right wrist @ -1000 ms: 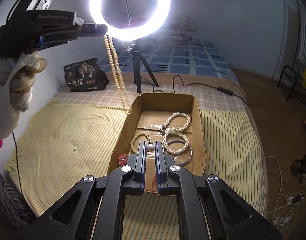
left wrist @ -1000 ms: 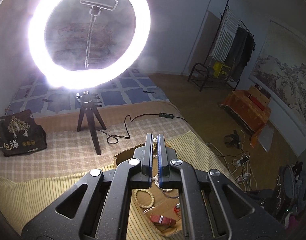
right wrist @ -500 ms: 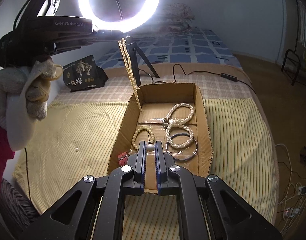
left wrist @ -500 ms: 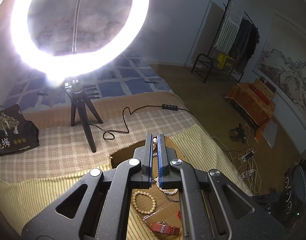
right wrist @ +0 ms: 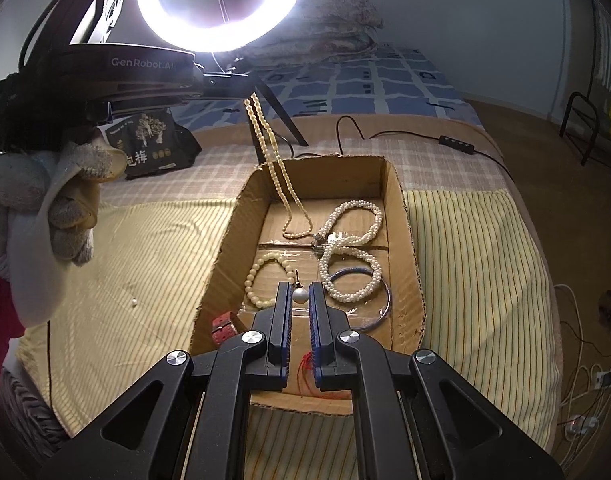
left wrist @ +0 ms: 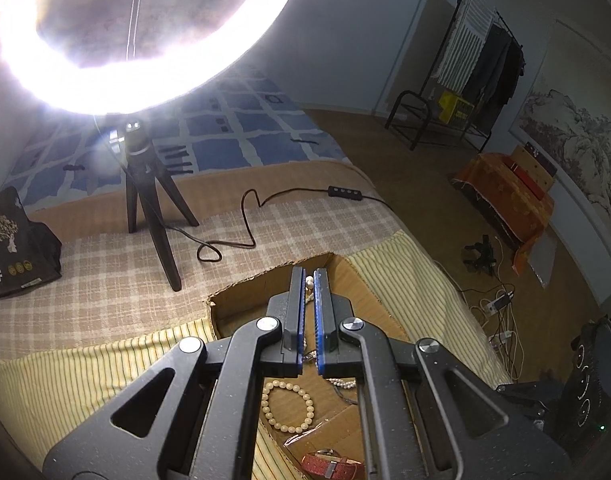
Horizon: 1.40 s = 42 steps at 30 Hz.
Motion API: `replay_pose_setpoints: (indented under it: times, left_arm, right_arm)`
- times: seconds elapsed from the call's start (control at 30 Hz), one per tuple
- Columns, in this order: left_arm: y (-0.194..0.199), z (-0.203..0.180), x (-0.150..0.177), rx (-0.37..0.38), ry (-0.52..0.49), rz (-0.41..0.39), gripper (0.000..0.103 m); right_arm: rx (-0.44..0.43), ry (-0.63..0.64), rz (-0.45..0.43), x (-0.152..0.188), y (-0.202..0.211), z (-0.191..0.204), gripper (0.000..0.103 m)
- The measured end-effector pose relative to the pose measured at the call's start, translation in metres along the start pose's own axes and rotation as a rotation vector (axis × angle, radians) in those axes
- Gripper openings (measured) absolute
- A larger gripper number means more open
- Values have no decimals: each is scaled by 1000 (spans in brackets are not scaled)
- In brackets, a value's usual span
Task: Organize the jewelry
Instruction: 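Lower the necklace into the box and open both grippers, then withdraw both grippers from the box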
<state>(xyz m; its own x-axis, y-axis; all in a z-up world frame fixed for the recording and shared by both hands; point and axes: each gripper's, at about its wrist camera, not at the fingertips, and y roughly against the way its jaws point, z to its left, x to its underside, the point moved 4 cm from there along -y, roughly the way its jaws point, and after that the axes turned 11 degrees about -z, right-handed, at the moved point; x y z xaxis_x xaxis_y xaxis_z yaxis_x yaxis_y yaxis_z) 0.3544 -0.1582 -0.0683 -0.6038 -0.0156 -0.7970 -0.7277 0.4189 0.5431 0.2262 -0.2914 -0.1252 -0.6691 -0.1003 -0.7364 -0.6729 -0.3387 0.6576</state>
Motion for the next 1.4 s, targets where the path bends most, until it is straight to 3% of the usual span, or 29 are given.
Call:
replay_pose_setpoints:
  times: [0.5,0.57,0.63,0.7,0.83,1.4]
  left_arm:
    - [-16,-4,15,8,-48,65,2]
    - [-16,-6,17,-8,-64,74,4]
    - [-16,-7,19,-17,-75,80,19]
    - [-15,-8,20,-19,-76,74,52]
    - [-12,-6,20,-37,-80,72,61]
    - [17,2,23,-68,-86,80,63]
  right_arm:
    - [20,13,32,6,-15,-4,8]
    - [28,11,34,6,-16,-4,21]
    - [36,7,26,6,-15,-4,49]
    - [41,7,11,6,-12,-4,60]
    - [89,28,-3,3,-8,-3,74]
    - [158,47,-5,2,4,2,77]
